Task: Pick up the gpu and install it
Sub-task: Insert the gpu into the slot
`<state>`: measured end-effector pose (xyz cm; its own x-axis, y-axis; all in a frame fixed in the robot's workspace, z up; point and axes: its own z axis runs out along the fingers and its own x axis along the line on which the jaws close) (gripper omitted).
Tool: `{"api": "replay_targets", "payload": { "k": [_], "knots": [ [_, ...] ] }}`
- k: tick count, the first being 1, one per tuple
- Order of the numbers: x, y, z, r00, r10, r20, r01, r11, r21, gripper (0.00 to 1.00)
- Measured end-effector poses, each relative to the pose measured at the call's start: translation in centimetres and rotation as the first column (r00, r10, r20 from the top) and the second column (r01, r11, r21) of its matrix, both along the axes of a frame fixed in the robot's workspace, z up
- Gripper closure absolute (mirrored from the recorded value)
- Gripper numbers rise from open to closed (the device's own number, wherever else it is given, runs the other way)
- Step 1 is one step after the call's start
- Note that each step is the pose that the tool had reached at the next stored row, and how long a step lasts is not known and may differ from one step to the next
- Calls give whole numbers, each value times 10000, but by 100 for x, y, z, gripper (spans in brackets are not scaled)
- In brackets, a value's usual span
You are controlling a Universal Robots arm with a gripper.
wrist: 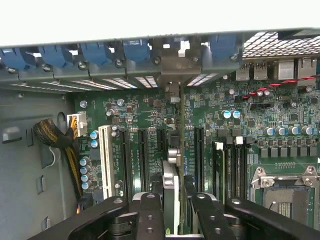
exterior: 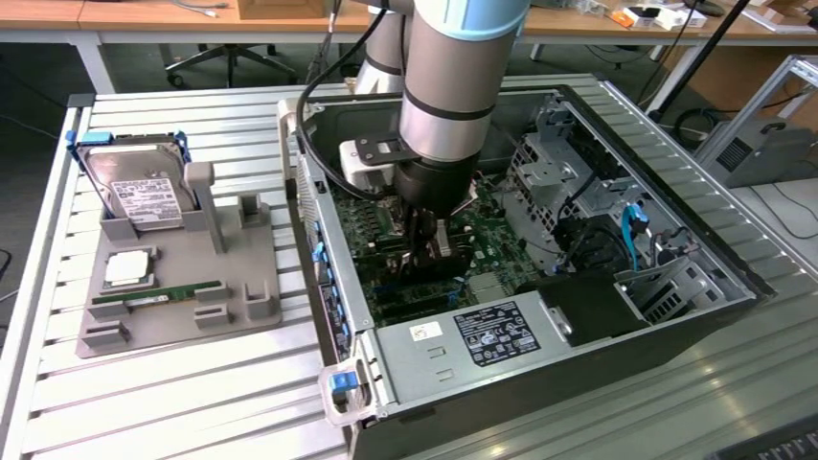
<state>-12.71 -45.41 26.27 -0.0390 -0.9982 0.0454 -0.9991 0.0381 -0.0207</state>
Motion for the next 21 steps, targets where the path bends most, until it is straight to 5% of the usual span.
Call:
{"api": "replay_targets", "payload": {
  "k": [2,3,4,12,21],
  "knots": [
    [0,0,0,10000,0,-1,0,10000,97,73],
    [0,0,0,10000,0,-1,0,9998,197,73],
    [-1,0,0,10000,-2,-1,2,9978,656,73],
    [-46,-9,-17,10000,-35,-1,35,9978,665,73],
    [-46,-9,-31,10000,-35,0,35,9981,612,73]
  ]
}}
